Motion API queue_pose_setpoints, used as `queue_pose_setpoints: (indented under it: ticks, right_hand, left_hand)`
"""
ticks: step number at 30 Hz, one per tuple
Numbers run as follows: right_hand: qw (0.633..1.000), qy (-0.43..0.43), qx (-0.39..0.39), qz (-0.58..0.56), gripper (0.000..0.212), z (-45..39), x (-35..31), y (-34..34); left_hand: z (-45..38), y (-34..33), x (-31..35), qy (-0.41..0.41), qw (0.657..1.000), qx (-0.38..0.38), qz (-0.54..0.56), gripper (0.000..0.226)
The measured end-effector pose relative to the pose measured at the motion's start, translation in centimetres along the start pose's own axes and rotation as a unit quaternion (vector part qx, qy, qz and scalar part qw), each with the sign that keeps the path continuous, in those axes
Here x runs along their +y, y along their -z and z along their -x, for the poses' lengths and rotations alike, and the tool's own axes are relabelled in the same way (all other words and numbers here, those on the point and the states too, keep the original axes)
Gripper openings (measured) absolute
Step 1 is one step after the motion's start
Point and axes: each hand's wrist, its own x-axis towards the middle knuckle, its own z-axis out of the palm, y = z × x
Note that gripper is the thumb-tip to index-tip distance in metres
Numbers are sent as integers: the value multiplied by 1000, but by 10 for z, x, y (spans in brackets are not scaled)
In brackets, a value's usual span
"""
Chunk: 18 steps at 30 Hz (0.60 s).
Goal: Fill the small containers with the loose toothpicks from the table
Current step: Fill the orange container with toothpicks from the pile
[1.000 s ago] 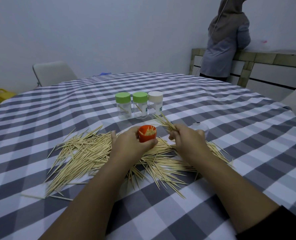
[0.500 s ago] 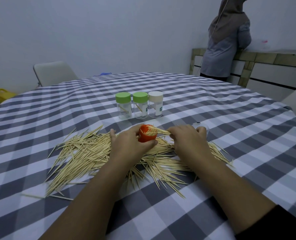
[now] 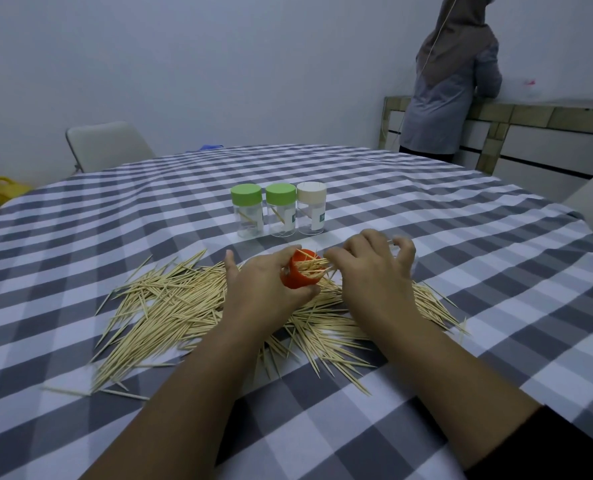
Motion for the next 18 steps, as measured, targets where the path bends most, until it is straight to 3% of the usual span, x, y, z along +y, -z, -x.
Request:
queue_pose_setpoints:
  ticks: [4,10,15,18]
  right_hand:
    - [1000,23,-7,-4,43,0,-6,2]
    - [997,69,2,-29,29,-2,-4,-4]
    - [984,106,-44,-134,47,0,-9,-6]
    - [964,76,-99,-235,58,-1,-9,0]
  left_hand:
    - [1,-2,2,-5,1000,-3,-2,57]
    - [3,-2,5,-7,1000,-9,9,56]
    - [3,-2,7,7,999,-29,35,48]
    - [2,-3,5,17,999,-34,38,49]
